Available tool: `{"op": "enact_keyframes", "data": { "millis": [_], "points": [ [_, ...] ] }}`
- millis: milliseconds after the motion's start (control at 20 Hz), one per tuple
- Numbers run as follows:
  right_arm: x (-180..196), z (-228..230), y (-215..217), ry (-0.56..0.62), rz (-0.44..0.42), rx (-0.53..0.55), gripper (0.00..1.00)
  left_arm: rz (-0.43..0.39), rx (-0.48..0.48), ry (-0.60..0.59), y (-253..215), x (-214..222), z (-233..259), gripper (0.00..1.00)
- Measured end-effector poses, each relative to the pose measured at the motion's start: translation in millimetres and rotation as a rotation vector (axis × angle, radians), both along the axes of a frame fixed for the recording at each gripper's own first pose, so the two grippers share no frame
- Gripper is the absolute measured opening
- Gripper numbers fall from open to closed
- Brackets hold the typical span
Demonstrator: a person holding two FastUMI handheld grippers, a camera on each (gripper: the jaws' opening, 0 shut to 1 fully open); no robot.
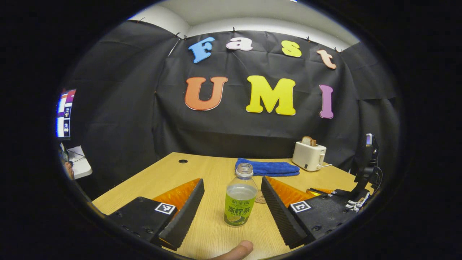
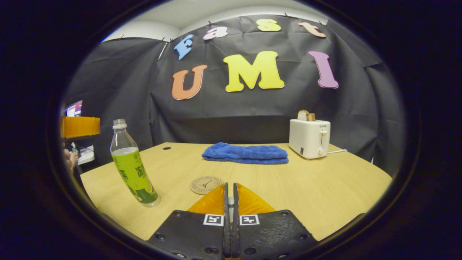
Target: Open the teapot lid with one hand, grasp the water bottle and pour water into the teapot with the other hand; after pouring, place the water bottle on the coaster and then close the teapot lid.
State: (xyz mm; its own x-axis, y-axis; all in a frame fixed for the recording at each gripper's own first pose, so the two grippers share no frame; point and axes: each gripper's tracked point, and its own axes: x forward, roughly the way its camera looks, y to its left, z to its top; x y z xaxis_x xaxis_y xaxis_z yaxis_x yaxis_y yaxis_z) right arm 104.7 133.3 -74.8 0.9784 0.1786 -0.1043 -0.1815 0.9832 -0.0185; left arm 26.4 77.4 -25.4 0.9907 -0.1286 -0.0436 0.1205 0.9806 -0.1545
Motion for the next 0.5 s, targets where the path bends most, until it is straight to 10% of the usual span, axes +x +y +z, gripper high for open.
{"op": "enact_keyframes", "data": {
  "millis": [500],
  "points": [
    [-32.2,39.9,-11.8,-0.116,-0.003,-0.014,0.01,-0.146,0.016,-0.047,-8.7,3.6,-17.8,0.96]
  ]
}}
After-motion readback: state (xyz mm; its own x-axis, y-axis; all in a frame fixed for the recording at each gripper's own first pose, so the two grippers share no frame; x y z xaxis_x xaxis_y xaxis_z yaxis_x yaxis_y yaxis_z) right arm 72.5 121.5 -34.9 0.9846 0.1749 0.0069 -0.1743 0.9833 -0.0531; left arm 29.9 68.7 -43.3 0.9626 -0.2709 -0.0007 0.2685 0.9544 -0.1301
